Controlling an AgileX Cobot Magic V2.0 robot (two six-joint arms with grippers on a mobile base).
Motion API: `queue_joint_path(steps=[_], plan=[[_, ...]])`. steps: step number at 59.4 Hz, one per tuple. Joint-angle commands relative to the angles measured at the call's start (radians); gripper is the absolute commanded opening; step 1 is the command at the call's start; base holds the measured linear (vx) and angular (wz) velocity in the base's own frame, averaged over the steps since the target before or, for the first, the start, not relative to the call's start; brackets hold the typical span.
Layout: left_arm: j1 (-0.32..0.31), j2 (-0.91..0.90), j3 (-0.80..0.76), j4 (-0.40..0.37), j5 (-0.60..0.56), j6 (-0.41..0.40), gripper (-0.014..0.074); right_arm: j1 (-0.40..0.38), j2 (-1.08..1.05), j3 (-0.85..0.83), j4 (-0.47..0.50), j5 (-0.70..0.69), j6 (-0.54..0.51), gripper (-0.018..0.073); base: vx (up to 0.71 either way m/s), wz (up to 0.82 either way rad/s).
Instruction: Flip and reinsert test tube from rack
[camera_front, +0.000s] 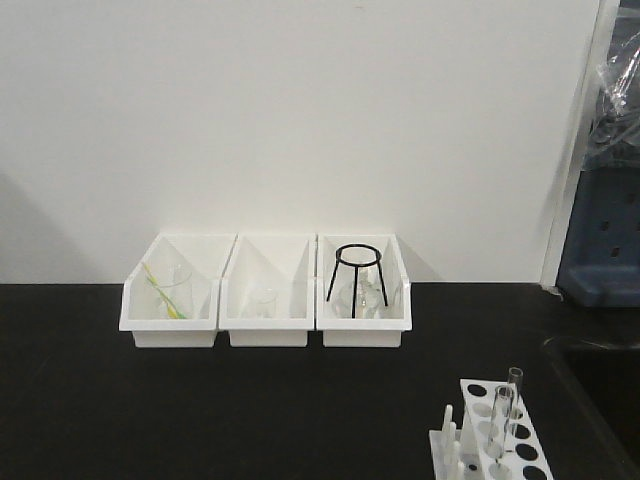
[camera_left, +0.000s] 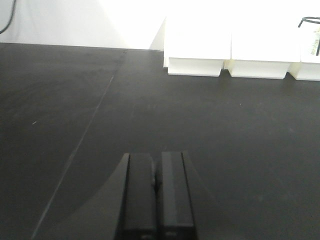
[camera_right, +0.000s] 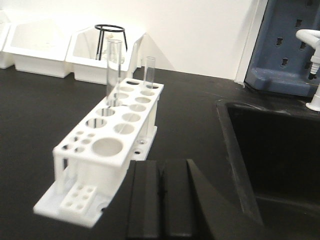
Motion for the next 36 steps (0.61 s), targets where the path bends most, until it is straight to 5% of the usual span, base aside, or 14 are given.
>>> queue_joint_path(steps=[1,36], plan=[[-0.003,-0.011,0.002,-0.005,-0.085,0.0,-0.0006,-0.005,-0.01,0.0,-0.003,-0.08,-0.009,-0.0008,0.27,-0.1],[-0.003,-0.011,0.002,-0.005,-0.085,0.0,-0.0006,-0.005,-0.01,0.0,-0.007,-0.089,-0.019,-0.0008,0.11,-0.03]])
